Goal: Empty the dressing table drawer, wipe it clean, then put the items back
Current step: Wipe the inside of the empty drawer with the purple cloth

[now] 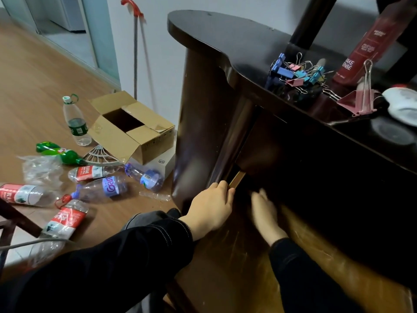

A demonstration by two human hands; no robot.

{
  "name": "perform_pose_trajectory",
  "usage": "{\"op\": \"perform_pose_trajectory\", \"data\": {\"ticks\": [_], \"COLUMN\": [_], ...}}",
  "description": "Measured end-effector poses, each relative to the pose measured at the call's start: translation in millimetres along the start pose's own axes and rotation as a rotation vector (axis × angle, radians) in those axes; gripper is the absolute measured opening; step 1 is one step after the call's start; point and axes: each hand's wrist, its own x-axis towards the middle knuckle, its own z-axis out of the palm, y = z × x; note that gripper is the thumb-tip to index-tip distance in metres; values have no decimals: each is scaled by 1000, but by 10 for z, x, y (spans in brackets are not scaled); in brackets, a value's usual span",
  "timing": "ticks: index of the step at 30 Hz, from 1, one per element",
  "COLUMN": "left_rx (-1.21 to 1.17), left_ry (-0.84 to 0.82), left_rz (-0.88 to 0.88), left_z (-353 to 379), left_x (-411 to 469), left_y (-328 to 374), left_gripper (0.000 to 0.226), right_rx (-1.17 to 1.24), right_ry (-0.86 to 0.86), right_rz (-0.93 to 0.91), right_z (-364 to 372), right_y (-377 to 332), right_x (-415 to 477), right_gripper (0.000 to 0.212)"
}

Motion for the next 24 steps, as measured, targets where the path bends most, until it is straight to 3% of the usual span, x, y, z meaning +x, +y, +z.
{"op": "perform_pose_trajectory", "data": {"ticks": [4,8,10,14,18,21,24], "left_rx": [5,43,77,99,67,59,53], "left_ry": [1,2,-11,-33,15,12,22], "left_rz": [7,11,37,59,28,-1,-9], "left_z": [-9,-10,-13,13,33,12,5], "left_x": [7,3,32,124,138,117,100], "left_y": [-11,9,19,49,37,48,55], "left_gripper": [27,31,28,21,26,28,28], "right_rx": [-109,170,111,-36,-33,124,60], "right_ry": [-2,99,80,-40,41,63,107], "right_rz": [-125,78,94,-111,-65,39,25], "right_z": [-6,-126,-90,86,7,-169,-164], "right_y": [179,9,-103,2,246,226,81], "right_x": [-33,144,85,-273,-160,1,-83], "right_gripper": [52,48,42,49,57,53,47]}}
